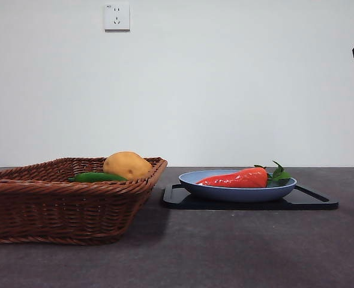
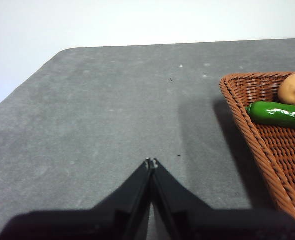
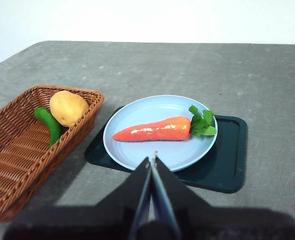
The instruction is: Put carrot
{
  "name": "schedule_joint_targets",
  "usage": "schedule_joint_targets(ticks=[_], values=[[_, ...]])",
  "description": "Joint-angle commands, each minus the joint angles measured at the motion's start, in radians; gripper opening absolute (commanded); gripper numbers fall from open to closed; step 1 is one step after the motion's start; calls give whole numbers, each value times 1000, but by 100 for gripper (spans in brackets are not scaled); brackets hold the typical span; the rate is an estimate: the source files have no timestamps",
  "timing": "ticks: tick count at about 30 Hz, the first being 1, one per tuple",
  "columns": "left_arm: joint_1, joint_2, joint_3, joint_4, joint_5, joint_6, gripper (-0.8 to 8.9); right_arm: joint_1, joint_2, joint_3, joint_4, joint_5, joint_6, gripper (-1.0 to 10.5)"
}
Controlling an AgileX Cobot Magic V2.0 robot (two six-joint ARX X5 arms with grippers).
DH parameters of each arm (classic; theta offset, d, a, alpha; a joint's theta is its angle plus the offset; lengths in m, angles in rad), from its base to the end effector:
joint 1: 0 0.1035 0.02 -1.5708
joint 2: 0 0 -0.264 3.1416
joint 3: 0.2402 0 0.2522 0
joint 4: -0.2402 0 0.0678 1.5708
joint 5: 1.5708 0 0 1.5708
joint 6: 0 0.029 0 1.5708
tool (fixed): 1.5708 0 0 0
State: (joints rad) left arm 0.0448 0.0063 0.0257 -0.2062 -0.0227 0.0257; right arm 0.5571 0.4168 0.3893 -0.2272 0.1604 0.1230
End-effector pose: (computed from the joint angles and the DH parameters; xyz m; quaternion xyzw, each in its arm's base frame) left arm 0.0947 0.0049 0.1519 0.0118 0.0937 0.0324 0.9950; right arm 0.1030 0.0587 0.2393 0.0153 0.1307 0.1878 0.9734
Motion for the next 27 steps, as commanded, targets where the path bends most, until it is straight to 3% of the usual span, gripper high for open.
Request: schedule_joint_targets(ticks=[1, 15, 20, 27], values=[[2, -2, -6, 11, 0, -6, 8, 7, 2, 8, 11, 4, 7, 6], [2, -2, -6, 11, 0, -6, 8, 7, 2, 8, 10, 4, 7, 6], [2, -2, -6, 11, 0, -6, 8, -36, -98, -14, -12, 25, -121, 6], [2, -2, -6, 11, 0, -6, 8, -299, -291, -180, 52, -189, -138, 6]])
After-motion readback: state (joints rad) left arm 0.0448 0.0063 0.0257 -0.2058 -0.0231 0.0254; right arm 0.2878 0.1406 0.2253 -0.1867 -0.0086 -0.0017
